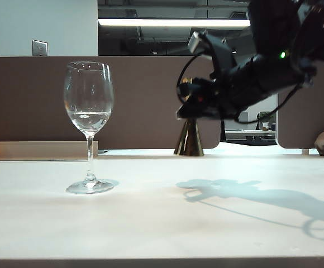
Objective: Pick up the jigger and pour the water inside into the glass.
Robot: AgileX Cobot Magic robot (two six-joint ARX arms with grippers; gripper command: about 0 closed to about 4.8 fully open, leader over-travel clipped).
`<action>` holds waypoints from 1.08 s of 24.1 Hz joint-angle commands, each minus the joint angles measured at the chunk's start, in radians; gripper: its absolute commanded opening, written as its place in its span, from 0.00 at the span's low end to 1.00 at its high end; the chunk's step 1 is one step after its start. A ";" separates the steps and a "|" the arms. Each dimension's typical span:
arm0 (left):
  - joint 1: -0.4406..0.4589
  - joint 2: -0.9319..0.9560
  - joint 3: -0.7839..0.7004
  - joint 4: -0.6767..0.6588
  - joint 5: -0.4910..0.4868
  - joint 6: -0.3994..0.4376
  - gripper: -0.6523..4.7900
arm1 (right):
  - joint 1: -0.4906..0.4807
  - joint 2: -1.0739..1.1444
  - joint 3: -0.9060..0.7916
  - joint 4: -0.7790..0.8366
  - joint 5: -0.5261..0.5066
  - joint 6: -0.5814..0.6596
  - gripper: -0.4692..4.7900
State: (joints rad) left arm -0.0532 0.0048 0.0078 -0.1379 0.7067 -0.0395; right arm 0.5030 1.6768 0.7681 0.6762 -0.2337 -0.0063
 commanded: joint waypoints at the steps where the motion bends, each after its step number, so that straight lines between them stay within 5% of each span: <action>1: 0.001 0.001 0.001 -0.003 0.005 0.003 0.11 | 0.004 0.032 0.003 0.061 -0.009 0.039 0.09; 19: 0.001 0.001 0.001 -0.003 0.005 0.003 0.11 | 0.011 0.158 -0.003 0.061 -0.008 0.039 0.09; 22: 0.002 0.001 0.001 -0.003 0.005 0.003 0.11 | 0.013 0.163 -0.016 0.061 -0.008 0.039 0.30; 26: 0.002 0.001 0.001 -0.003 0.005 0.003 0.11 | 0.016 0.163 -0.017 0.060 -0.009 0.039 0.32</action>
State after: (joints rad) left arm -0.0532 0.0048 0.0078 -0.1379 0.7067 -0.0395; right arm 0.5163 1.8408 0.7525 0.7509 -0.2398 0.0299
